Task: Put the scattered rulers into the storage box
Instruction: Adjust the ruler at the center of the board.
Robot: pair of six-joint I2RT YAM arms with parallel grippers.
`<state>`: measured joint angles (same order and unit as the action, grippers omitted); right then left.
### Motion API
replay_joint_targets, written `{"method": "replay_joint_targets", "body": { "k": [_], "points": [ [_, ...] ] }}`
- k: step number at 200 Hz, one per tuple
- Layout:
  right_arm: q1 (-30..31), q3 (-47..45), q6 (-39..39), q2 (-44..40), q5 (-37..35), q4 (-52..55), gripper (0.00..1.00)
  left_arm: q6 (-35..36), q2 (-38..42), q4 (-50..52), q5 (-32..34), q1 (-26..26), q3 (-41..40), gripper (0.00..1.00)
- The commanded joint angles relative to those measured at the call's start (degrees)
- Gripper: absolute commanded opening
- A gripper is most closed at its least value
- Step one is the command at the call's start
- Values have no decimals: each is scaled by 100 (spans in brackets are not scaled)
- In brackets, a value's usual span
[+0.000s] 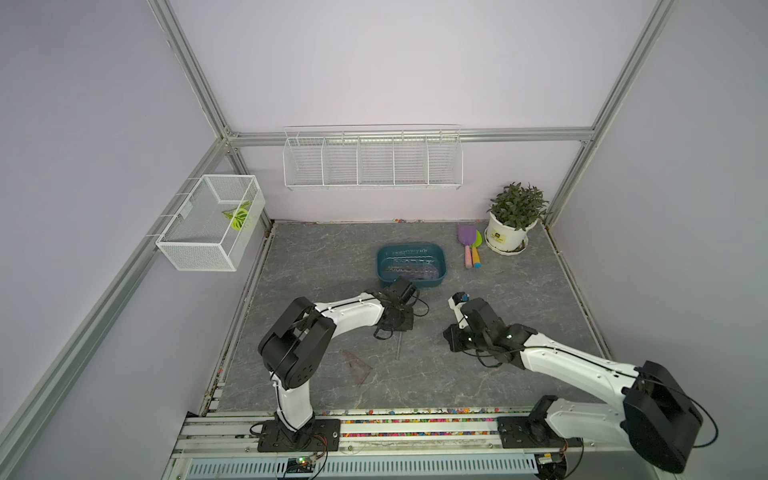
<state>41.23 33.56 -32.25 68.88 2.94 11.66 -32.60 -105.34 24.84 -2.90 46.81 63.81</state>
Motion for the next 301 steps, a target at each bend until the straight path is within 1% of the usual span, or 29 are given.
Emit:
{"method": "replay_joint_targets", "body": {
  "k": [1, 16, 34, 43, 75, 107, 122, 143, 206, 250, 283, 301],
  "points": [
    [-18, -368, 133, -279, -93, 136, 15, 47, -163, -32, -201, 209, 157, 16],
    [32, -541, 154, -347, -105, 106, 15, -25, -102, -21, -238, 235, 151, 20],
    [237, -636, 179, -236, -193, -15, 15, -101, 164, 3, -42, 232, 87, 32],
    [377, -614, 209, -95, -211, -84, 15, -142, 330, -5, 54, 229, 58, 34],
    [980, -233, 306, 715, -479, -299, 14, -344, 989, 149, 442, 41, 12, 35],
    [1308, 195, 306, 1411, -557, -480, 13, -447, 1586, 423, 436, -650, -238, 35],
    [1407, 440, 360, 1672, -583, -481, 14, -376, 1838, 548, 475, -864, -361, 35],
    [1437, 800, 434, 2076, -544, -474, 14, -376, 2135, 671, 545, -1067, -493, 35],
    [1596, 1942, 530, 3194, -280, -395, 14, -516, 2770, 655, 264, -1815, -1024, 35],
    [1614, 2648, 629, 3766, -128, -290, 16, -537, 3096, 645, 167, -2039, -1203, 36],
    [1588, 3306, 745, 4311, -21, -70, 16, -544, 3182, 666, -55, -2207, -1252, 36],
    [1487, 3567, 856, 4395, 86, 130, 17, -527, 3254, 704, -156, -2331, -1258, 36]
  ]
}}
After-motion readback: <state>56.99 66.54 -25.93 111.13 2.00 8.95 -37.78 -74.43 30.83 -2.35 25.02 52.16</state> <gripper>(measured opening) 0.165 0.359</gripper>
